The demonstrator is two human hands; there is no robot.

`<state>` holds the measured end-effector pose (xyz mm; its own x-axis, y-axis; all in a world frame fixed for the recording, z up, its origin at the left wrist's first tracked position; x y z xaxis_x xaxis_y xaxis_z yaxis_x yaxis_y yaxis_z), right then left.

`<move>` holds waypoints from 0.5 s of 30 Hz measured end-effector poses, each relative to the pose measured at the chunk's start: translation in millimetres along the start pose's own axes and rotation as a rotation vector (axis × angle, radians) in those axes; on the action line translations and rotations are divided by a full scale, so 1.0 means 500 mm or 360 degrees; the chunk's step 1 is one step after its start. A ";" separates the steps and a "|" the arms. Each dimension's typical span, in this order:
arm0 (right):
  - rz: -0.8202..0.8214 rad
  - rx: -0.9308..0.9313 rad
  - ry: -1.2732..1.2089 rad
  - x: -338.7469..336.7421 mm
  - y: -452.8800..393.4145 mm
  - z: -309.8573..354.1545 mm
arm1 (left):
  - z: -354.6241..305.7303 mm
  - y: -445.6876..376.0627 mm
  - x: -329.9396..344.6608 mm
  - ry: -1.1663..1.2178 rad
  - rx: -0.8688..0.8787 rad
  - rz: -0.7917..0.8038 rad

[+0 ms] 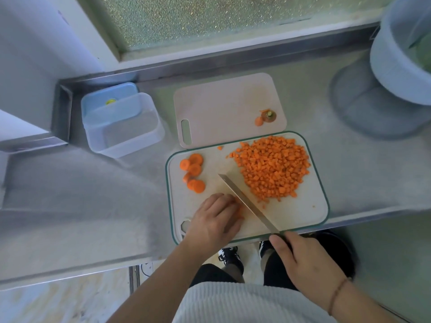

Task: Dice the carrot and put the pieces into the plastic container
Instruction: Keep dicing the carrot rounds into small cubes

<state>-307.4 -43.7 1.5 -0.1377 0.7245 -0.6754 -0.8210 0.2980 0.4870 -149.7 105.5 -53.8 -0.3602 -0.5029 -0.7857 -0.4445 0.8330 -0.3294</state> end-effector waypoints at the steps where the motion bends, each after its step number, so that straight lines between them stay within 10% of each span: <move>1: 0.0012 -0.0019 0.0003 0.002 0.003 0.004 | -0.001 -0.001 -0.001 0.0008 0.0018 0.0003; 15: 0.0209 0.0129 -0.0124 0.005 0.041 0.019 | 0.012 -0.014 0.004 0.0118 0.0016 -0.0130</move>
<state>-319.7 -30.0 15.1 -0.1946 0.8056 -0.5597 -0.7509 0.2448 0.6134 -142.6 100.0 -56.2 -0.3828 -0.5846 -0.7153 -0.4670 0.7905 -0.3962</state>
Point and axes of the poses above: each hand's wrist, its own y-axis away from the middle knuckle, its own x-axis out of the palm, z = x × y, the point moved 3 cm from there along -y, towards the middle knuckle, and after that the axes turned 5 degrees about z, right-handed, at the moved point
